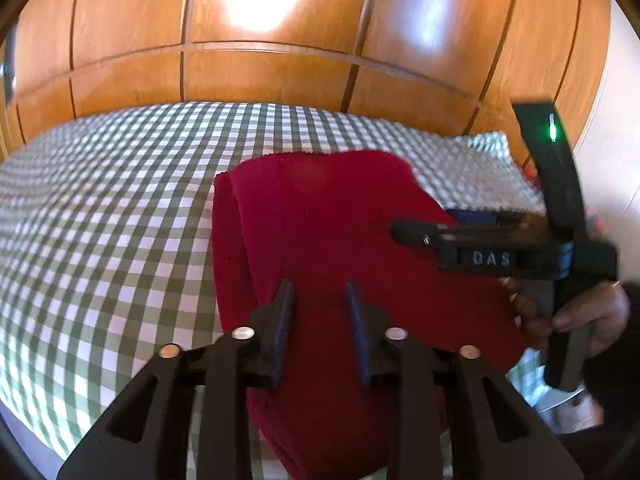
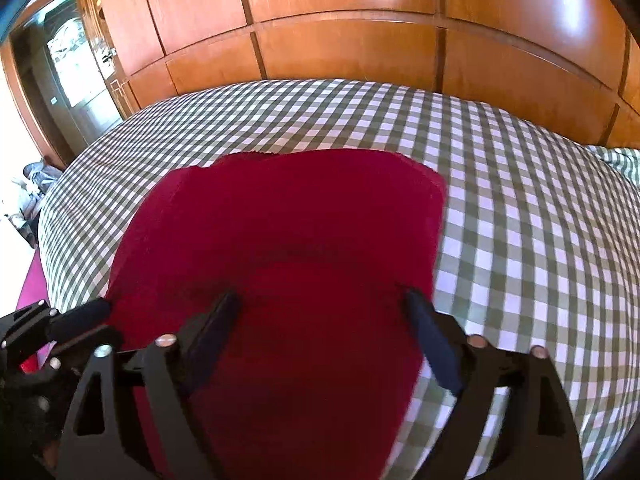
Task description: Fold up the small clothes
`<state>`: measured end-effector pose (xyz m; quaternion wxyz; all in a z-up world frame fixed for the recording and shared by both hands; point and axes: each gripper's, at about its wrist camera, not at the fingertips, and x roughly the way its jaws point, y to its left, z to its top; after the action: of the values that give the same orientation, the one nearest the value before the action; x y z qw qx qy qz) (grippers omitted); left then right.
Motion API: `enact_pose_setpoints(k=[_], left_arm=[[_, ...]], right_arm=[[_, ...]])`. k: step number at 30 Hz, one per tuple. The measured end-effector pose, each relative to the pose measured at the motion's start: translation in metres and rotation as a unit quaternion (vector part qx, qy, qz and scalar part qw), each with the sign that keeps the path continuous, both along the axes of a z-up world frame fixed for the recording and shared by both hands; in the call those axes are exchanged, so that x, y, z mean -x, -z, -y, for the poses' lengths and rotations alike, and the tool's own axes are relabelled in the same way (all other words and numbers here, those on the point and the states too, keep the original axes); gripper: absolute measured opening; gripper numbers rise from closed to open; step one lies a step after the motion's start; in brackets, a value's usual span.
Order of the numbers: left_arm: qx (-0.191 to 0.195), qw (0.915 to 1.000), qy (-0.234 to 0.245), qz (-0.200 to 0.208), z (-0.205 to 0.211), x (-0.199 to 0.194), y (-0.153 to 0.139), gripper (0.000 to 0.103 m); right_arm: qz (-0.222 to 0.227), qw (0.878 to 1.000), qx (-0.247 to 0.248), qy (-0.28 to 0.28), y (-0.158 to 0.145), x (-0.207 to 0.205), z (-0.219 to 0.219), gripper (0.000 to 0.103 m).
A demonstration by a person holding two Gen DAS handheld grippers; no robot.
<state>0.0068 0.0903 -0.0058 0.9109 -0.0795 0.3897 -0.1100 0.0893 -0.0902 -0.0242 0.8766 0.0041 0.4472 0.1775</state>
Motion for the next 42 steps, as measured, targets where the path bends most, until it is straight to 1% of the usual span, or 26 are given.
enact_pose_setpoints(k=[1, 2, 3, 4, 6, 7, 8, 9, 11, 13, 14, 16, 18, 19, 20, 21, 23, 24, 25, 26, 28, 32, 34, 36, 40, 42], left_arm=[[0.025, 0.9997, -0.002, 0.005, -0.008, 0.003, -0.005, 0.058], [0.038, 0.9992, -0.01, 0.008, -0.014, 0.004, -0.008, 0.078], [0.049, 0.9985, -0.02, 0.012, -0.021, 0.004, -0.011, 0.08], [0.063, 0.9976, -0.027, 0.012, -0.029, 0.003, -0.014, 0.08], [0.085, 0.9956, -0.038, -0.002, -0.041, -0.004, -0.013, 0.08], [0.108, 0.9932, -0.04, -0.014, -0.048, -0.011, -0.01, 0.08], [0.132, 0.9901, -0.033, -0.034, -0.053, -0.019, -0.006, 0.08], [0.146, 0.9878, -0.028, -0.047, -0.056, -0.026, -0.002, 0.08], [0.151, 0.9861, -0.029, -0.063, -0.059, -0.037, 0.007, 0.08], [0.179, 0.9792, -0.016, -0.094, -0.061, -0.049, 0.022, 0.08], [0.206, 0.972, -0.008, -0.113, -0.062, -0.054, 0.032, 0.08], [0.238, 0.9613, 0.007, -0.139, -0.061, -0.061, 0.048, 0.08], [0.253, 0.9571, 0.013, -0.141, -0.061, -0.064, 0.057, 0.08], [0.262, 0.9552, 0.017, -0.136, -0.061, -0.066, 0.06, 0.077], [0.271, 0.9532, 0.023, -0.132, -0.061, -0.067, 0.061, 0.068], [0.277, 0.9515, 0.026, -0.132, -0.06, -0.067, 0.062, 0.065], [0.277, 0.9516, 0.035, -0.128, -0.055, -0.068, 0.065, 0.052], [0.279, 0.9516, 0.039, -0.123, -0.054, -0.066, 0.064, 0.05], [0.283, 0.9507, 0.042, -0.119, -0.054, -0.065, 0.063, 0.045], [0.285, 0.9507, 0.045, -0.114, -0.052, -0.063, 0.06, 0.043], [0.279, 0.9534, 0.056, -0.099, -0.048, -0.061, 0.052, 0.041], [0.277, 0.9527, 0.092, -0.085, -0.021, -0.068, 0.032, 0.039], [0.274, 0.9515, 0.116, -0.078, -0.002, -0.074, 0.022, 0.039], [0.272, 0.9486, 0.143, -0.075, 0.018, -0.083, 0.014, 0.039], [0.246, 0.9435, 0.209, -0.073, 0.096, -0.12, -0.005, 0.039], [0.236, 0.9412, 0.23, -0.074, 0.127, -0.136, -0.01, 0.039]], right_arm=[[-0.001, 1.0, -0.017, 0.006, -0.002, 0.001, 0.008, 0.092], [-0.003, 0.999, -0.033, 0.012, -0.002, 0.003, 0.017, 0.093], [-0.011, 0.998, -0.056, 0.02, -0.002, 0.006, 0.028, 0.093], [-0.021, 0.997, -0.073, 0.025, -0.001, 0.007, 0.035, 0.093], [-0.046, 0.992, -0.116, 0.033, 0.006, 0.008, 0.052, 0.093], [-0.063, 0.987, -0.144, 0.036, 0.012, 0.01, 0.061, 0.093], [-0.071, 0.984, -0.161, 0.036, 0.014, 0.011, 0.066, 0.093], [-0.082, 0.979, -0.186, 0.033, 0.019, 0.013, 0.071, 0.093], [-0.096, 0.972, -0.214, 0.025, 0.024, 0.015, 0.074, 0.093], [-0.108, 0.967, -0.231, 0.018, 0.029, 0.013, 0.074, 0.091], [-0.113, 0.965, -0.236, 0.015, 0.031, 0.012, 0.074, 0.089], [-0.123, 0.96, -0.251, 0.005, 0.038, 0.003, 0.071, 0.089], [-0.131, 0.956, -0.264, -0.003, 0.042, -0.005, 0.067, 0.088], [-0.133, 0.954, -0.268, -0.008, 0.044, -0.01, 0.062, 0.087], [-0.135, 0.954, -0.269, -0.013, 0.045, -0.015, 0.055, 0.082], [-0.137, 0.954, -0.265, -0.016, 0.046, -0.019, 0.051, 0.08], [-0.136, 0.957, -0.257, -0.023, 0.044, -0.016, 0.045, 0.067], [-0.135, 0.956, -0.258, -0.027, 0.044, -0.016, 0.043, 0.063], [-0.131, 0.957, -0.258, -0.027, 0.04, -0.013, 0.043, 0.055], [-0.127, 0.958, -0.257, -0.028, 0.037, -0.012, 0.041, 0.049], [-0.107, 0.962, -0.249, -0.032, 0.024, -0.002, 0.04, 0.045], [-0.072, 0.968, -0.238, -0.023, 0.001, 0.016, 0.053, 0.043], [-0.051, 0.97, -0.24, -0.006, -0.011, 0.024, 0.073, 0.043], [-0.029, 0.97, -0.241, 0.019, -0.023, 0.033, 0.1, 0.043], [0.005, 0.97, -0.231, 0.073, -0.037, 0.045, 0.153, 0.043], [0.021, 0.97, -0.22, 0.106, -0.044, 0.047, 0.184, 0.043]])
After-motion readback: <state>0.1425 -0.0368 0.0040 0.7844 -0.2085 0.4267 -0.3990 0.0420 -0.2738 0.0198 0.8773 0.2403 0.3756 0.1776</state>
